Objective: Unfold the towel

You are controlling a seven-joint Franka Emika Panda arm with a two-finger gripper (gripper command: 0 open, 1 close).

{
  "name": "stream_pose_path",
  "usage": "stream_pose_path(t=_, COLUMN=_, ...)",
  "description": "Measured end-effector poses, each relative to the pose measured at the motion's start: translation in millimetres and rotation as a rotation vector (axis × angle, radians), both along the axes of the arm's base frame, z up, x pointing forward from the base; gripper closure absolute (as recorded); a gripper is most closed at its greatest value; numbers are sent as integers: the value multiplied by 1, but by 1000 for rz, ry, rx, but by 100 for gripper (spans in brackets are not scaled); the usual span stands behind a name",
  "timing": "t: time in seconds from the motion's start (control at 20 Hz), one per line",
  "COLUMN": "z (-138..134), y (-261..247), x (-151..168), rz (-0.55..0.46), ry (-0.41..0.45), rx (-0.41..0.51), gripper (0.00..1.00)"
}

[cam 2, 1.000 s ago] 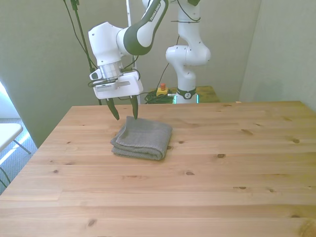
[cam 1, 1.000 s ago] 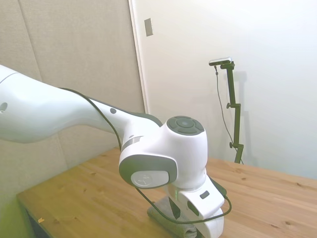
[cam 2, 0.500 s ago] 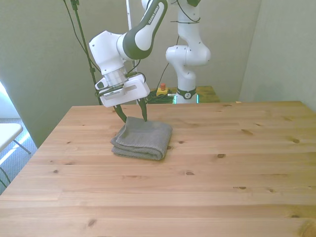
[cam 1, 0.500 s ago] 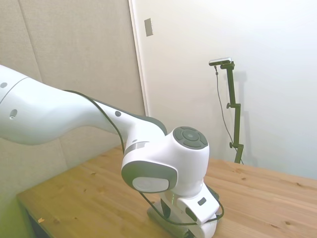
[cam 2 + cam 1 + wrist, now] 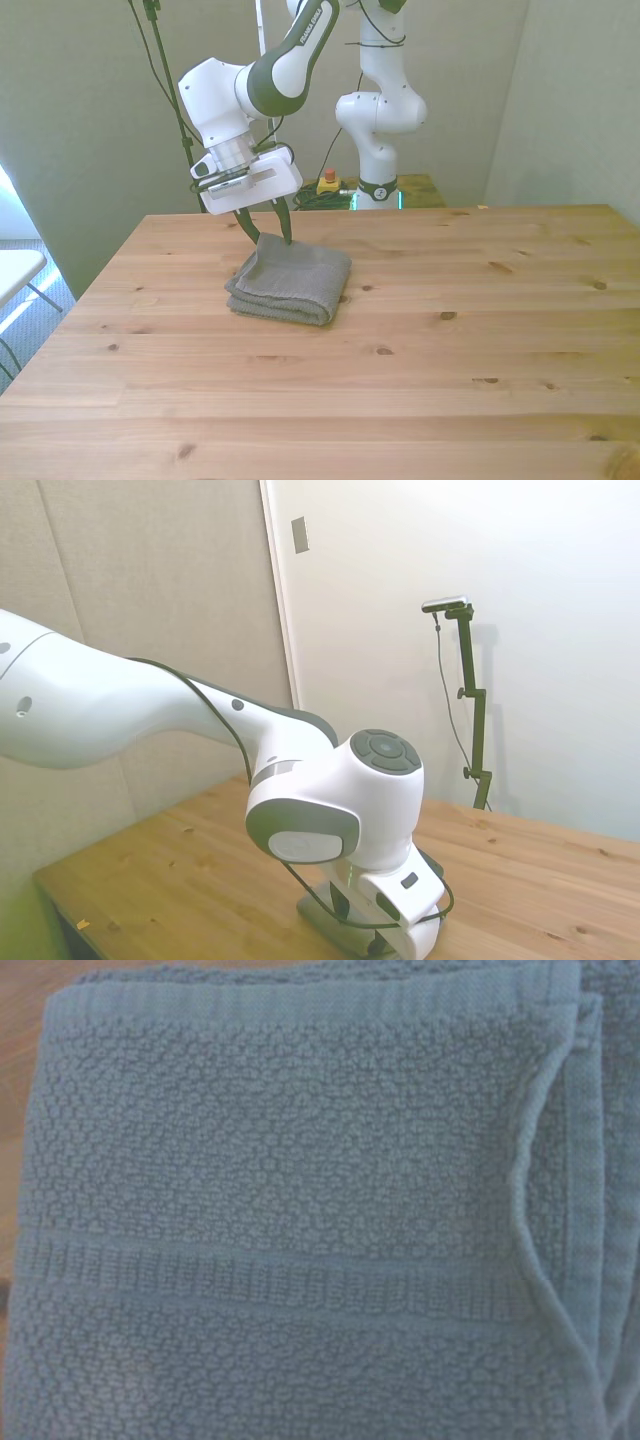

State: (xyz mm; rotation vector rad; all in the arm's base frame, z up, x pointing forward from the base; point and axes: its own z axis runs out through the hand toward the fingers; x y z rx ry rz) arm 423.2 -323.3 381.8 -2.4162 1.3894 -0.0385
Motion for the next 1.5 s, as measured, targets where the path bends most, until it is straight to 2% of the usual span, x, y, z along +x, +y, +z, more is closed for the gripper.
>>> stream_pose_path(t=0.65, z=26, y=0, x=10, rz=17, ry=-35, rx=-15, gripper=100)
stream_pose_path(t=0.85, z=64, y=22, x=28, rz=62, ry=-86, rx=-38, gripper=100)
stream_pose_path(t=1.1, z=115, y=76, x=48, rz=129, ry=-137, rx=-82, gripper=100)
stream_pose_path(t=1.5, z=157, y=162, x=74, rz=233, ry=-167, rx=-134, gripper=100)
